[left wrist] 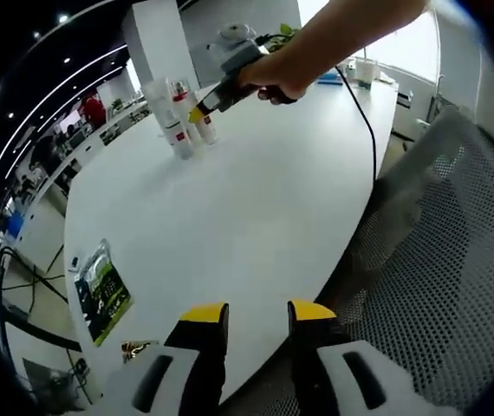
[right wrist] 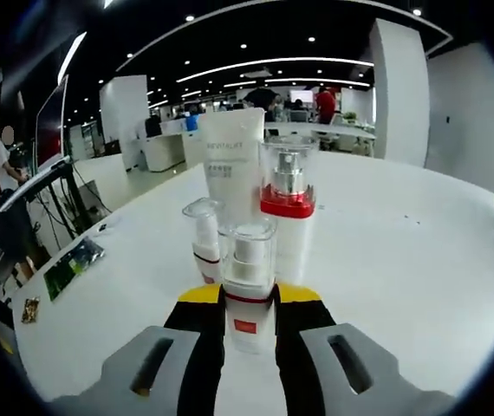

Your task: Arrange the skincare products in the storage area until every visible bottle or jar stands upright without overlapping.

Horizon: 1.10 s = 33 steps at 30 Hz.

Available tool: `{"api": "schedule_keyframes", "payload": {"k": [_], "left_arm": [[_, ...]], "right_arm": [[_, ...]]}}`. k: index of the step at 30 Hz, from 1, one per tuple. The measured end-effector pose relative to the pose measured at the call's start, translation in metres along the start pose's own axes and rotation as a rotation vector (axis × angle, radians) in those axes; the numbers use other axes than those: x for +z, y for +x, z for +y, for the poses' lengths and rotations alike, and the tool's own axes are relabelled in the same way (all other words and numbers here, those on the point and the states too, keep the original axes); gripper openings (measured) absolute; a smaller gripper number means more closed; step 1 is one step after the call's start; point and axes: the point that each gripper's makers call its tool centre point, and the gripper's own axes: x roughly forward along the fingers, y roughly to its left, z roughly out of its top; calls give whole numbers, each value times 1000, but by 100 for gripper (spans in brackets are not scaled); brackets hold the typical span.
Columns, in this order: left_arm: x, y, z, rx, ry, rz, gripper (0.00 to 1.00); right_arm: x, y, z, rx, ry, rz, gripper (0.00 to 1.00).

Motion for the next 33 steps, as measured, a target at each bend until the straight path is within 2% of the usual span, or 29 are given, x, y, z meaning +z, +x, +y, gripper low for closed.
{"api": "schedule_keyframes", "payload": {"k": [8, 17, 24, 33], "left_arm": [[-3, 1, 4, 14, 4, 17, 28], [0, -2, 6, 31, 32, -4, 27], [-3, 0, 4, 24, 33, 11, 27], [-3, -1, 5, 26, 40, 16, 26]], "right_arm": [[-7, 5, -4, -18, -22, 7, 19], [-4, 6, -8, -30, -6, -49, 19], [-5, 5, -9, -46, -30, -60, 19], [-6, 10, -14, -63, -18, -73, 19]]}}
